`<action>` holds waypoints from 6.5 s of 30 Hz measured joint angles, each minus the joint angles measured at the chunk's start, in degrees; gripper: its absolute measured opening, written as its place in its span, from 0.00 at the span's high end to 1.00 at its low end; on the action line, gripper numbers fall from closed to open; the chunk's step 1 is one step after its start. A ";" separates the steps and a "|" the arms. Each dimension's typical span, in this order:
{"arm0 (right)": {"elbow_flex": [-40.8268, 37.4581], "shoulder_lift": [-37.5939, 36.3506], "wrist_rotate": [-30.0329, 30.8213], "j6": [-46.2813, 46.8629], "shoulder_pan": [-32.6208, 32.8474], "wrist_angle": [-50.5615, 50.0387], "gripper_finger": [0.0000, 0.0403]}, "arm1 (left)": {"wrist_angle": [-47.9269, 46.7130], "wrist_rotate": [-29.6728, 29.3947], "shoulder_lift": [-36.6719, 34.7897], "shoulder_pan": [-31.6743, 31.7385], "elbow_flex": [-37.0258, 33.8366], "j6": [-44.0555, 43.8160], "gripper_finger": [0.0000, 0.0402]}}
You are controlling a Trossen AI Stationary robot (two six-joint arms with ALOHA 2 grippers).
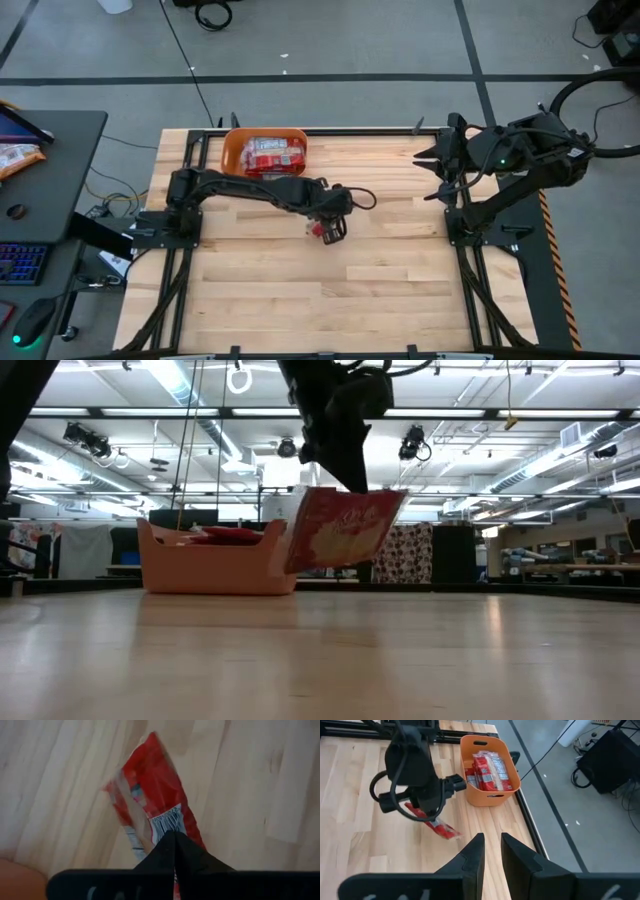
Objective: Sort popcorn bags into baskets
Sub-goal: Put the red popcorn bag into the orange container, then return to Home Position
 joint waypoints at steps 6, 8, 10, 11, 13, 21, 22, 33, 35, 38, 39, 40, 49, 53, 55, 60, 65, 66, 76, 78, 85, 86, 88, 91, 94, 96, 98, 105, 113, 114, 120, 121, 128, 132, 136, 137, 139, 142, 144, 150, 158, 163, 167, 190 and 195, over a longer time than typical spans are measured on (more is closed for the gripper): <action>0.00 0.00 0.02 0.34 -0.10 0.01 0.83 | -0.56 -0.34 -3.67 0.60 0.02 0.04 1.00; 0.00 0.00 0.02 0.37 -0.10 0.18 0.83 | -1.60 -1.25 -5.30 1.01 0.02 0.19 1.00; 0.00 0.00 0.06 0.37 -0.10 0.25 0.83 | -2.11 -3.07 -7.40 1.73 0.02 0.62 1.00; 0.00 0.00 0.25 0.37 -0.10 0.28 0.83 | -2.56 -4.11 -8.56 2.26 0.02 0.89 1.00; 0.00 0.00 0.60 0.37 -0.10 0.43 0.83 | -3.11 -6.02 -11.11 3.45 0.02 1.54 1.00; 0.00 0.02 1.05 1.09 -0.11 1.84 0.83 | -4.76 -11.46 -20.00 10.76 0.09 7.75 1.00; 0.00 0.02 1.06 1.31 -0.11 2.13 0.83 | -5.54 -11.63 -20.69 11.91 0.09 9.24 1.00; 0.00 0.18 1.66 2.79 -0.12 6.54 0.83 | -9.18 -5.47 -21.60 27.30 -4.81 28.91 1.00; 0.00 0.32 2.53 3.55 -0.10 6.64 0.83 | -7.49 -5.45 -21.52 29.52 -7.86 33.61 1.00; 0.00 0.67 3.51 4.80 -0.16 6.88 0.83 | -7.04 -3.33 -21.54 32.27 -12.28 42.36 1.00; 0.00 0.90 4.01 5.25 -0.16 6.88 0.83 | -7.00 -1.89 -21.54 32.89 -13.80 45.40 1.00; 0.00 1.07 4.25 5.66 -0.16 6.88 0.83 | -7.21 -0.40 -21.54 33.32 -15.27 48.32 1.00; 0.00 3.25 8.43 8.35 -0.16 6.88 0.83 | -3.12 1.44 -21.52 33.42 -24.81 56.57 0.96; 0.00 4.59 10.03 8.37 -0.29 7.06 0.83 | -2.46 -0.20 -21.54 33.42 -26.38 54.57 0.88; 0.00 5.15 9.97 8.37 -0.70 6.98 0.83 | -2.32 -1.57 -21.55 33.39 -26.38 52.36 0.84; -1.61 4.70 9.25 9.66 -1.07 6.80 0.86 | -4.53 -3.44 -23.29 33.42 -25.08 42.69 0.78; -6.02 0.18 4.26 11.36 -2.70 7.15 0.95 | -6.29 5.00 -27.07 34.49 -25.16 34.04 0.77; -7.37 -1.01 3.99 11.54 -3.11 7.50 0.97 | -6.28 7.20 -28.08 34.74 -25.43 32.52 0.77; -22.46 -12.78 -1.20 13.38 -6.62 21.76 0.96 | -3.57 18.44 -37.15 35.36 -32.84 21.74 0.77; -25.41 -14.78 -2.85 13.32 -7.14 24.66 0.98 | -1.45 19.12 -39.96 35.14 -35.30 19.06 0.77; -36.80 -22.64 -5.34 15.29 -8.95 32.81 0.96 | 3.83 19.55 -49.82 34.86 -41.96 11.45 0.77; -38.75 -24.04 -5.62 15.54 -9.28 34.79 0.96 | 4.46 19.51 -51.23 34.88 -42.80 10.28 0.77; -42.35 -26.50 -5.71 16.21 -9.75 38.16 0.97 | 6.60 19.49 -54.01 34.88 -44.39 8.32 0.77; -47.03 -30.06 -6.05 17.67 -10.30 42.53 0.98 | 8.56 19.51 -57.91 34.88 -46.59 5.28 0.77; -50.63 -33.10 -6.30 19.51 -10.75 44.34 0.98 | 9.51 19.49 -61.39 34.88 -48.59 2.76 0.77; -52.58 -34.95 -6.28 21.30 -11.02 44.29 0.98 | 9.73 19.46 -63.42 34.88 -49.84 1.43 0.77; -54.16 -36.80 -6.28 22.81 -11.20 44.20 0.97 | 10.08 19.44 -65.38 34.88 -51.31 0.19 0.77; -58.94 -43.95 -4.88 25.39 -11.20 44.27 0.98 | 13.61 19.25 -72.88 34.88 -57.04 -5.27 0.77; -64.80 -52.82 -1.07 29.69 -11.20 45.42 0.97 | 22.61 18.79 -81.54 34.91 -65.11 -13.37 0.77; -65.73 -53.86 -0.82 30.00 -11.20 46.18 0.97 | 23.71 18.80 -82.47 34.91 -66.12 -14.16 0.77; -71.82 -59.29 -0.64 31.09 -11.20 52.13 0.98 | 33.42 18.78 -87.70 34.91 -73.32 -20.87 0.77; -72.93 -59.97 -0.64 31.26 -11.20 53.38 0.98 | 35.41 18.84 -88.50 34.91 -74.73 -22.14 0.77; -79.79 -64.47 -0.66 34.52 -11.20 57.92 0.98 | 43.74 19.03 -93.59 34.91 -83.87 -30.47 0.77; -82.87 -66.93 -0.64 36.70 -11.20 58.70 0.98 | 45.37 19.39 -96.22 34.58 -87.77 -33.70 0.77; -84.86 -66.78 -0.57 38.08 -11.20 59.88 0.97 | 45.35 19.44 -98.09 32.95 -90.99 -36.40 0.77; -85.36 -66.77 -0.33 38.44 -11.18 60.35 0.97 | 45.37 19.42 -98.46 32.36 -91.71 -36.96 0.77; -86.59 -66.95 -0.13 38.76 -11.18 60.75 0.97 | 45.36 19.37 -99.02 31.22 -92.97 -37.87 0.77; -88.14 -66.95 -0.18 38.77 -11.20 63.43 0.97 | 45.50 18.47 -99.30 29.59 -94.55 -38.42 0.77; -89.58 -66.95 -0.18 38.67 -11.18 64.91 0.97 | 45.95 17.11 -99.33 28.65 -95.33 -38.45 0.77; -95.08 -66.95 -0.19 41.61 -11.18 69.26 0.97 | 46.21 13.90 -99.33 26.93 -96.84 -38.67 0.77; -100.86 -66.07 1.50 47.30 -11.20 74.15 0.96 | 46.49 12.05 -99.28 25.60 -98.31 -39.46 0.77; -100.85 -65.60 0.67 41.77 -11.20 74.43 0.96 | 46.38 12.08 -99.28 25.62 -98.36 -31.09 0.77; -100.85 -65.59 -1.55 29.30 -11.20 73.26 0.96 | 46.17 11.96 -99.28 25.62 -98.36 -20.50 0.77; -100.76 -65.33 12.28 -28.54 -11.25 89.50 0.96 | 49.37 10.86 -99.28 25.70 -98.57 39.23 0.77; -100.76 -65.33 12.38 -28.70 -11.25 89.99 0.96 | 52.07 10.94 -99.27 25.62 -98.57 22.38 0.77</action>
